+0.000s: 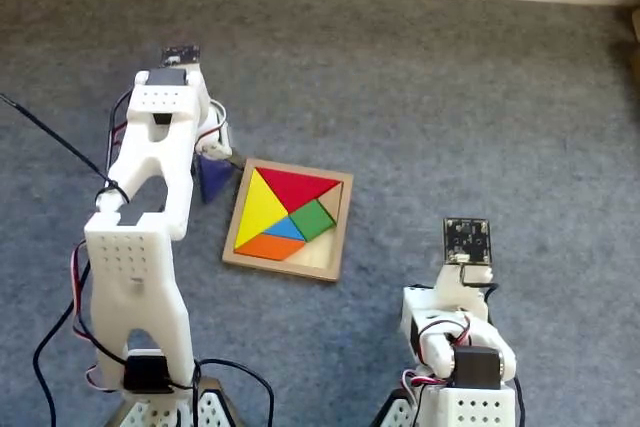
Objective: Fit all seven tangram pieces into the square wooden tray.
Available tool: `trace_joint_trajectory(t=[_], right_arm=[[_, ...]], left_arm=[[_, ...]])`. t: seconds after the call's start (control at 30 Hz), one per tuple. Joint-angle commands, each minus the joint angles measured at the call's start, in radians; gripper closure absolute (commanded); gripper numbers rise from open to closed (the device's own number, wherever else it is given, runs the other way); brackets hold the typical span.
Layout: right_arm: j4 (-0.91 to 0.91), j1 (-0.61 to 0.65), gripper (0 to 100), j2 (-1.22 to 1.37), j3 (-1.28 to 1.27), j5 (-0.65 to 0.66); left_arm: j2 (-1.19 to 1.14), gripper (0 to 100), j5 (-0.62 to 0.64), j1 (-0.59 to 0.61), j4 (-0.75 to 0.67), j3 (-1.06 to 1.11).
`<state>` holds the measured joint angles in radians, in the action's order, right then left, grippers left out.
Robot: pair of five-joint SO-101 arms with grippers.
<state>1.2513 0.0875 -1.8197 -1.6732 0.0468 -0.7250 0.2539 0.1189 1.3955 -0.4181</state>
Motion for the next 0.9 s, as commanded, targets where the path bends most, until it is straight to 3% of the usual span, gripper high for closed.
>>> trace_joint_trajectory(t=[0.0,0.87], right_arm=[[0.005,-0.012,99.4,-0.022,-0.13,-0.005],[0.005,-0.012,99.4,-0.022,-0.131,-0.005]], left_arm=[[0.027,71,0.008,-0.027,0.011,-0.035],[0.036,84,-0.002,-0.027,0.009,0.01]])
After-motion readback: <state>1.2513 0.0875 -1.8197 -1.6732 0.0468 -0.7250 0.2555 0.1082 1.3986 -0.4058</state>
